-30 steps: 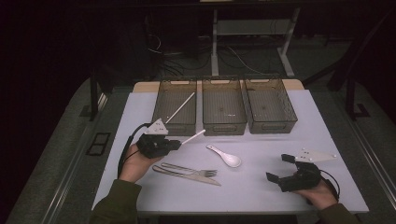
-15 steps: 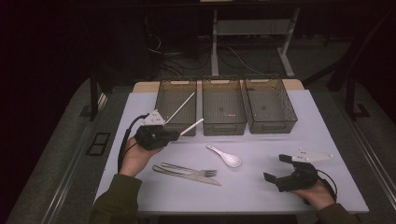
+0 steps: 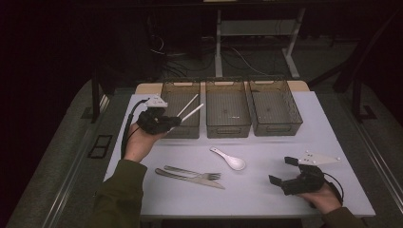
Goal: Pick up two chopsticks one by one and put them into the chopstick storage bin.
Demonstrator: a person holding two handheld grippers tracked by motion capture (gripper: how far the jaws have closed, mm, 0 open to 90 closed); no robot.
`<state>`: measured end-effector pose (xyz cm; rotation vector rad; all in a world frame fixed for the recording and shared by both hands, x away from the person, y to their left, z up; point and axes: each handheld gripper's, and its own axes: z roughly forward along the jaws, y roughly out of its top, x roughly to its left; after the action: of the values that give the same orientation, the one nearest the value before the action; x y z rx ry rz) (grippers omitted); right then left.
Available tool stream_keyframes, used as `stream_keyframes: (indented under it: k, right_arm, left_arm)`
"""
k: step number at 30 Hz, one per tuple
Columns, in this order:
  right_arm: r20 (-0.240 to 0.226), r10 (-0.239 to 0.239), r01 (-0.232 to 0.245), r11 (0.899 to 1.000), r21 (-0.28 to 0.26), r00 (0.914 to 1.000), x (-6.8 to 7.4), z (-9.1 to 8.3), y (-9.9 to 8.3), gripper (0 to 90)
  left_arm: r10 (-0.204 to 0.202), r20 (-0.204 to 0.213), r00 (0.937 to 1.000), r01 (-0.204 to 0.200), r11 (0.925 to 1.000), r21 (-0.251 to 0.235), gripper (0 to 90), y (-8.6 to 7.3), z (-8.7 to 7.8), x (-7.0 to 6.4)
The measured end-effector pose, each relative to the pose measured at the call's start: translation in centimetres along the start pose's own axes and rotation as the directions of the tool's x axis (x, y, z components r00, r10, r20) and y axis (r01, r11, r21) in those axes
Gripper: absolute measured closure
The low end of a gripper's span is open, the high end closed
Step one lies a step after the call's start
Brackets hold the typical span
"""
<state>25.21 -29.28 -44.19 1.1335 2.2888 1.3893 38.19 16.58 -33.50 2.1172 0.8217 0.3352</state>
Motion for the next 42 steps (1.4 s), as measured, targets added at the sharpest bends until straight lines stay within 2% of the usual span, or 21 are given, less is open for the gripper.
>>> stream_keyframes:
  k: [7,15,25,27,36,42]
  right_arm:
    - [0.001,0.003,-0.003,1.0,-0.002,1.0,0.0,0.0,0.0,0.7]
    - [0.0,0.007,-0.007,1.0,-0.005,1.0,0.0,-0.1,0.0,0.7]
    - [-0.004,0.011,-0.011,1.0,-0.01,0.9999,-0.1,-0.1,0.0,0.7]
    - [-0.005,0.012,-0.012,1.0,-0.013,0.9999,-0.1,-0.2,0.1,0.7]
    - [-0.014,0.018,-0.019,1.0,-0.019,0.9997,-0.2,-0.2,0.1,0.7]
    - [-0.011,0.024,-0.024,0.999,-0.021,0.9996,-0.3,-0.2,0.1,0.7]
  left_arm:
    - [-0.033,-0.033,0.9989,0.033,0.9995,-0.005,84.3,1.4,0.5,1.5]
    - [-0.032,-0.067,0.9972,0.032,0.9995,-0.005,84.3,3.2,1.3,3.2]
    - [-0.046,-0.08,0.9958,0.045,0.9989,-0.016,84.3,4.8,4.0,5.3]
    - [-0.037,-0.081,0.9961,0.036,0.9993,-0.011,84.3,4.9,4.6,5.7]
    - [-0.078,-0.107,0.9913,0.076,0.9969,-0.016,84.2,4.8,7.1,7.5]
    - [-0.094,-0.121,0.9882,0.095,0.9955,0.003,84.2,4.7,8.8,8.1]
